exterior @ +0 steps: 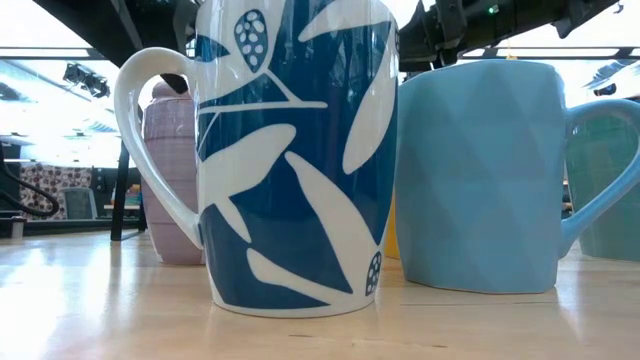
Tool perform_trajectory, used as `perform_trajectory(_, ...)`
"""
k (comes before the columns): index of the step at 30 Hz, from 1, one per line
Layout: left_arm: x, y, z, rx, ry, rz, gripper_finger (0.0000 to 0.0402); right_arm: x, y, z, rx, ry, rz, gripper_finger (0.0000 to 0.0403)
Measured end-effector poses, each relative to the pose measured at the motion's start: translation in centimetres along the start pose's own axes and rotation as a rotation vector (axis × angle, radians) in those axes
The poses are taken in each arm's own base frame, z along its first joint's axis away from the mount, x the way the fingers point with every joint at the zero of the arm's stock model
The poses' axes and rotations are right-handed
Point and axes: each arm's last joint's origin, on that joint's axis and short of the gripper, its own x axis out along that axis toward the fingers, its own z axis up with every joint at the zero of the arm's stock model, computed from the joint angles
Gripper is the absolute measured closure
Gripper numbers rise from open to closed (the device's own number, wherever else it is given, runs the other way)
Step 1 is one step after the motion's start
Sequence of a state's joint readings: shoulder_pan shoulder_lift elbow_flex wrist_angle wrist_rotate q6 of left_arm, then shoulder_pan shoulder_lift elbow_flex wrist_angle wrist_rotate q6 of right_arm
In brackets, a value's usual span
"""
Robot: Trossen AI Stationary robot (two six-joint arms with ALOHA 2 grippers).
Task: Place coffee mugs
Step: Put the purple mug on the shelf aligned with the other purple mug
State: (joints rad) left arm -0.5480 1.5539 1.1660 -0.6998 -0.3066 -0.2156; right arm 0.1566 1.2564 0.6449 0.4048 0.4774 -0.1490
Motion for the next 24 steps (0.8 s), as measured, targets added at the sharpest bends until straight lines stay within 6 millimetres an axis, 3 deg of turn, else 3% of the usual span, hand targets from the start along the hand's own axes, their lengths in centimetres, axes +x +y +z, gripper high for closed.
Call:
perform_trajectory(7,1.5,-0.5,1.0,-0.091,-0.069,-0.014,0.0216,0.0,0.0,0.0,0.005,-0.003,0.004,0.0128)
perform_trajectory(14,3.1,-0.5,0.7,-0.158,-0.013,0.016,0.0232,0.0,0.0,0.0,0.016,-0.003,0.008,0.0128)
perform_trajectory(24,3.7,-0.2,0.5,-0.212,0.011,0.037,0.0264,0.0,0.0,0.0,0.02,-0.003,0.007,0.0128)
